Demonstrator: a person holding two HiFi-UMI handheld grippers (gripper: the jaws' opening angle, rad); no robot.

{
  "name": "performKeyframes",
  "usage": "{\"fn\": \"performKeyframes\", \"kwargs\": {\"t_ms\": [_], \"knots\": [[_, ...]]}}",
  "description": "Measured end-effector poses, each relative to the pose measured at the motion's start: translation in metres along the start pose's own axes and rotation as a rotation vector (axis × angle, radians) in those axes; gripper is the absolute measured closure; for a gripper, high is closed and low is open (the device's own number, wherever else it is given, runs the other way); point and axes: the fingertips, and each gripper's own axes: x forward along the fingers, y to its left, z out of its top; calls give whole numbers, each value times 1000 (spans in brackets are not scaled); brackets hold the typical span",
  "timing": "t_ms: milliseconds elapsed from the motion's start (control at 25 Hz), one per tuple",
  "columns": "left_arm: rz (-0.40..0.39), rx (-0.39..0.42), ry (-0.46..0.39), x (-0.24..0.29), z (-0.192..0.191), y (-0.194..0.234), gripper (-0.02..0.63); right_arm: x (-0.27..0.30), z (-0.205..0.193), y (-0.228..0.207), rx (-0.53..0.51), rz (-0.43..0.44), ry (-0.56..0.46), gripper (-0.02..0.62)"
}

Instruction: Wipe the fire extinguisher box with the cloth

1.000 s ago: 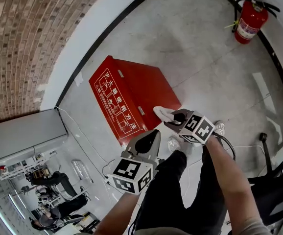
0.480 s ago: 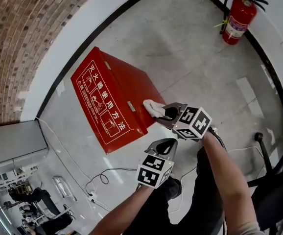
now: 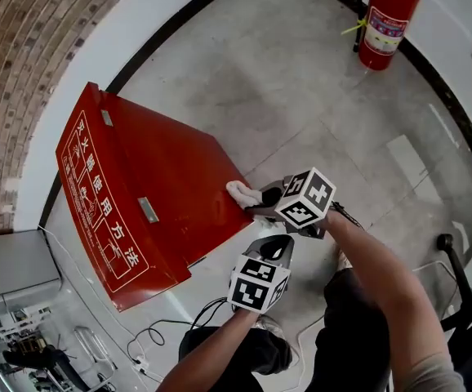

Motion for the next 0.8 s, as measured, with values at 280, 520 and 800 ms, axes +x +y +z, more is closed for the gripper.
{"fn": "performKeyframes", "kwargs": {"t_ms": [280, 520, 800], "knots": [[29, 10, -9, 54, -30, 36, 605, 37, -50, -80, 153, 1, -3, 511], [48, -52, 4, 86, -38, 49, 605, 60, -64, -127, 288, -29, 23, 511], [69, -74, -2, 93, -12, 57, 606, 53, -4, -108, 289, 131, -67, 514]]}}
